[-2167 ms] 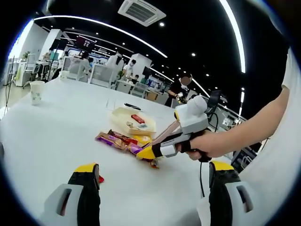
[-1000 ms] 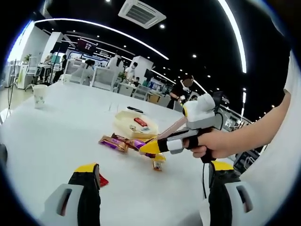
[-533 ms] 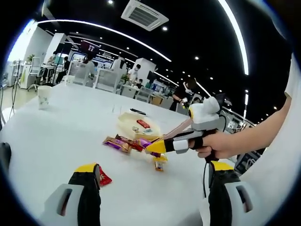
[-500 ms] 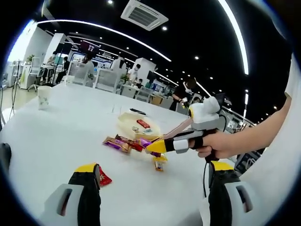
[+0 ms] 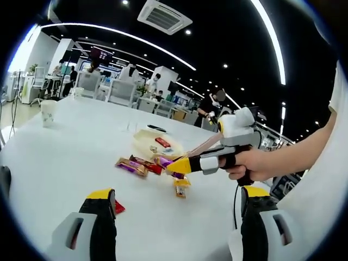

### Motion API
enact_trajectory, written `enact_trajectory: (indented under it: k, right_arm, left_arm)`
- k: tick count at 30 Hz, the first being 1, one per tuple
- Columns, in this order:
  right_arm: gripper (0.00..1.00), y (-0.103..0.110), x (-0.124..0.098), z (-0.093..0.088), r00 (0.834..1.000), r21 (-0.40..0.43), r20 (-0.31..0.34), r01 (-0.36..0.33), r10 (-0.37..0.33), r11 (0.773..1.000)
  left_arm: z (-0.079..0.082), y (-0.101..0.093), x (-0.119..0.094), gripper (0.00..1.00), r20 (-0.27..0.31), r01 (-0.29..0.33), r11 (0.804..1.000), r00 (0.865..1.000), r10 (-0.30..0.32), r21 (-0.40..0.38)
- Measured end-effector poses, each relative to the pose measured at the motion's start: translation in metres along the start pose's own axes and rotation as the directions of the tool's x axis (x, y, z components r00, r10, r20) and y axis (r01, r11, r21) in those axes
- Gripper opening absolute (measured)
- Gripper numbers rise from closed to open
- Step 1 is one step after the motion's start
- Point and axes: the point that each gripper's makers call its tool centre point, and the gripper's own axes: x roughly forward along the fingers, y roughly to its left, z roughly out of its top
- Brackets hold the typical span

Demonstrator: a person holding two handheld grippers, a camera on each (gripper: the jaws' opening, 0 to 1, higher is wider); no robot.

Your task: Place the target food into the container with the food tongs after gripping and lifting it, then release it inside without dropping or visibly crushing the food.

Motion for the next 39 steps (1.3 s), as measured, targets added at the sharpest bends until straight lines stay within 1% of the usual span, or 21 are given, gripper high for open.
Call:
enact_trajectory:
  k: [3, 7, 9, 11, 14, 16, 18, 20, 24, 28, 32, 39]
  right_arm:
    - [0.21, 0.002, 0.0, -0.001, 1.0, 0.03, 0.0, -0.006, 0.006, 1.0]
    - [0.21, 0.001, 0.003, -0.001, 1.0, 0.023, -0.009, -0.01, 0.01, 1.0]
    - [0.21, 0.001, 0.003, 0.003, 1.0, 0.026, -0.007, -0.016, 0.016, 1.0]
    - [0.21, 0.001, 0.002, 0.006, 1.0, 0.019, -0.003, -0.018, 0.018, 1.0]
    - [0.21, 0.0, 0.001, 0.009, 1.0, 0.023, 0.005, -0.02, 0.02, 1.0]
    - [0.21, -0.001, -0.001, 0.01, 1.0, 0.026, 0.005, -0.02, 0.02, 0.999]
    - [0.21, 0.0, -0.002, 0.01, 0.999, 0.047, -0.003, -0.031, 0.032, 0.998]
    - [0.21, 0.0, -0.004, 0.01, 1.0, 0.044, -0.004, -0.031, 0.031, 0.999]
    - [0.21, -0.003, -0.008, 0.01, 1.0, 0.048, -0.001, -0.024, 0.024, 0.999]
    - [0.21, -0.005, -0.011, 0.009, 1.0, 0.056, 0.007, -0.017, 0.017, 0.998]
    - [0.21, -0.003, -0.013, 0.008, 1.0, 0.049, 0.008, -0.02, 0.02, 0.999]
    - [0.21, 0.001, -0.016, 0.005, 1.0, 0.035, 0.003, -0.031, 0.031, 0.999]
  left_arm:
    - [-0.003, 0.001, 0.001, 0.96, -0.002, -0.001, 1.0, 1.0, 0.001, -0.014]
    - [-0.005, 0.002, 0.003, 0.96, -0.012, 0.0, 1.0, 1.0, 0.0, -0.019]
    - [-0.002, 0.004, 0.007, 0.97, -0.017, 0.006, 1.0, 1.0, -0.006, -0.014]
    - [0.004, 0.007, 0.007, 0.97, -0.009, 0.007, 1.0, 1.0, -0.007, -0.013]
    - [0.006, 0.008, 0.008, 0.97, -0.004, 0.01, 1.0, 1.0, -0.01, -0.011]
    - [0.005, 0.008, 0.01, 0.97, -0.016, 0.016, 1.0, 1.0, -0.016, 0.0]
    - [0.004, 0.008, 0.012, 0.97, -0.027, 0.021, 1.0, 0.999, -0.021, 0.006]
    - [0.001, 0.008, 0.014, 0.97, -0.051, 0.027, 0.999, 0.998, -0.025, 0.034]
    - [0.003, 0.006, 0.015, 0.97, -0.046, 0.041, 0.999, 0.998, -0.04, 0.035]
    - [0.002, 0.005, 0.016, 0.97, -0.059, 0.049, 0.998, 0.997, -0.047, 0.044]
    - [0.004, 0.004, 0.016, 0.97, -0.054, 0.048, 0.998, 0.997, -0.045, 0.05]
    - [0.014, 0.005, 0.013, 0.97, -0.022, 0.032, 0.998, 0.999, -0.031, 0.052]
